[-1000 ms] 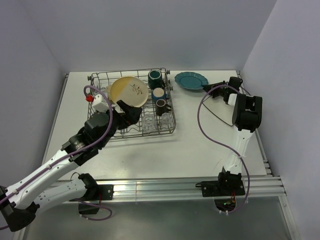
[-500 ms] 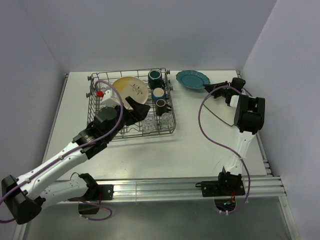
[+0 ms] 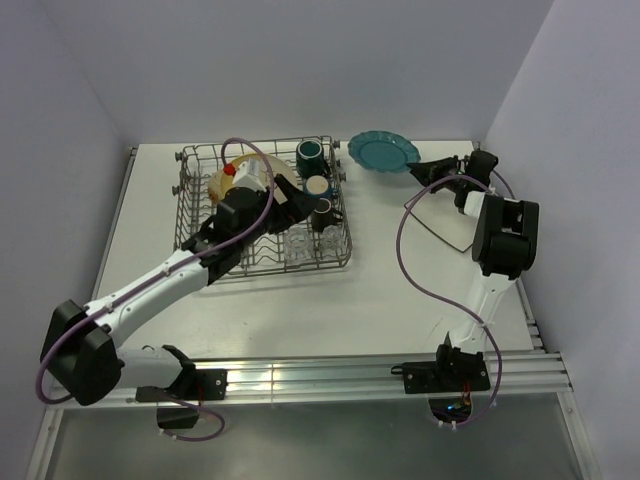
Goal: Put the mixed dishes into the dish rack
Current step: Grab a plate with the right arm, then pass the plate from the right arm to the left
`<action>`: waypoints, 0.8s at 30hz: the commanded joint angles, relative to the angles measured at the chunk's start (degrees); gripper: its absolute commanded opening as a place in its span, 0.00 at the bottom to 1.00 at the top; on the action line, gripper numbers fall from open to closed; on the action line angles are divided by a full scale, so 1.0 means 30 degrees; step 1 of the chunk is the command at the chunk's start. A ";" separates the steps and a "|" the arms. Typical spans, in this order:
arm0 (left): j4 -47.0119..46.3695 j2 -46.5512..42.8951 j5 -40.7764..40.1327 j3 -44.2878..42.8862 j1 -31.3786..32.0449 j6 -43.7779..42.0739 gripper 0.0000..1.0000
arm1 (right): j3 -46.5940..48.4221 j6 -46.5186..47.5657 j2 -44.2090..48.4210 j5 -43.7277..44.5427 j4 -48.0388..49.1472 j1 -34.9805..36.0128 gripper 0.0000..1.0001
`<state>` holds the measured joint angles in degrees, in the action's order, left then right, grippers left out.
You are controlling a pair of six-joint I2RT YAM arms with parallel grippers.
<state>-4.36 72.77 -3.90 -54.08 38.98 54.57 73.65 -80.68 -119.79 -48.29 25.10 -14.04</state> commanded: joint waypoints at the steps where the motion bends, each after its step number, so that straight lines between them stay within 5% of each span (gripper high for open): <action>1: -0.1740 0.0876 0.1736 -0.1626 -0.0395 0.0678 0.97 | -0.0085 -0.1053 0.2807 -0.2007 0.3409 -0.0153 0.00; 24: -0.3411 0.8434 0.5548 -0.7163 -0.2300 0.1265 0.97 | -0.3279 -0.0557 0.7320 -0.4380 0.2971 0.0023 0.00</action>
<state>-11.66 96.57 10.13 -71.02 32.62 58.35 62.87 -81.65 -104.99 -55.70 27.51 -14.04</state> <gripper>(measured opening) 0.965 0.163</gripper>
